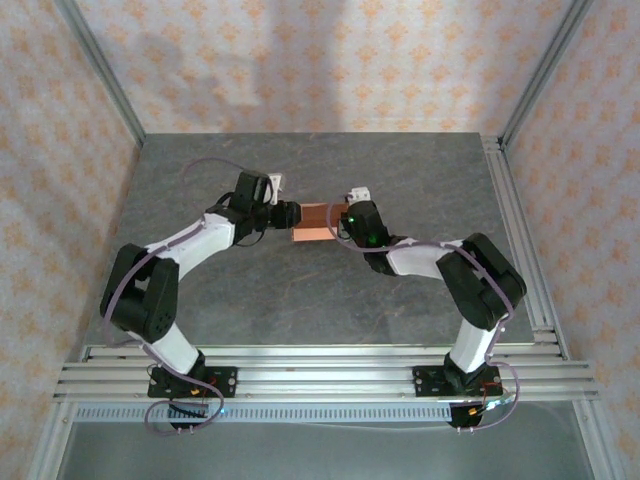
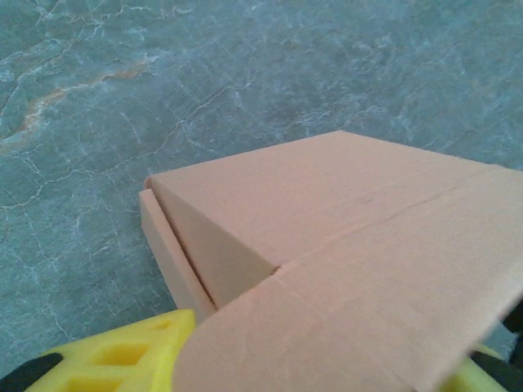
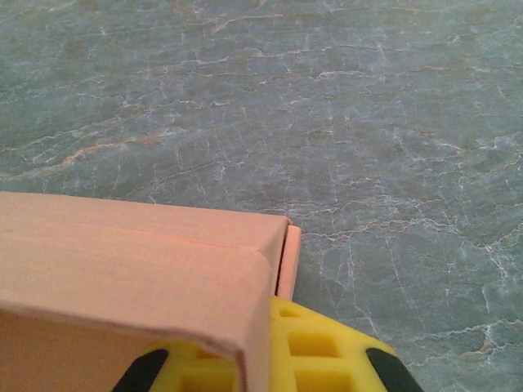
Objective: Fold the paper box
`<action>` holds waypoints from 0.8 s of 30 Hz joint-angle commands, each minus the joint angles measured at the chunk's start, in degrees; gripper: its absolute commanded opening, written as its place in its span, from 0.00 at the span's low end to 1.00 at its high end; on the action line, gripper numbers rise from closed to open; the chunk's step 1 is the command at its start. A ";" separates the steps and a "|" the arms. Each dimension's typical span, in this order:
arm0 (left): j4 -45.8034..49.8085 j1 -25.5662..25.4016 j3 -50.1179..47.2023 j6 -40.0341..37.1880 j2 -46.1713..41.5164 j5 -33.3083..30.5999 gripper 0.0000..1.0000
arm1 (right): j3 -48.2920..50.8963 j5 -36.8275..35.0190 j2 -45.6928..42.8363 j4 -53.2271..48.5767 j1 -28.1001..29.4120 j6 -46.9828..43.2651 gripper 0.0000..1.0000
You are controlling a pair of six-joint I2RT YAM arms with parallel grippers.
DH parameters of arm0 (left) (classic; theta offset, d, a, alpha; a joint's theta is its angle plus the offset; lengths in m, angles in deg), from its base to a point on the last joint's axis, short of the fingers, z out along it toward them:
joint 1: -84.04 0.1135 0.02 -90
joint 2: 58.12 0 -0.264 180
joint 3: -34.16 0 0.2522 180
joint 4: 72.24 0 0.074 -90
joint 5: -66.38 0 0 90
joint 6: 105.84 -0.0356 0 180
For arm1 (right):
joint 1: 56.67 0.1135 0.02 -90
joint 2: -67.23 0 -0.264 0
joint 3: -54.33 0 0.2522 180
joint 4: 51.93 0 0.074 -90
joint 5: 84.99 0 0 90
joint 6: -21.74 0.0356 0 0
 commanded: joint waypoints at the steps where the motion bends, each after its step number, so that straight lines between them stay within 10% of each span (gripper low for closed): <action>1: -5.77 -0.48 -4.62 -0.01 -6.12 0.36 0.50 | 2.50 -1.57 1.70 1.37 0.65 -1.45 0.00; 9: 1.79 -0.22 2.67 3.66 -6.01 -8.65 0.64 | 5.64 -1.81 1.92 7.44 1.21 -4.05 0.01; 24: 0.60 -1.23 8.12 6.70 8.71 -3.80 0.63 | 6.32 -1.62 0.58 8.97 1.40 -5.26 0.13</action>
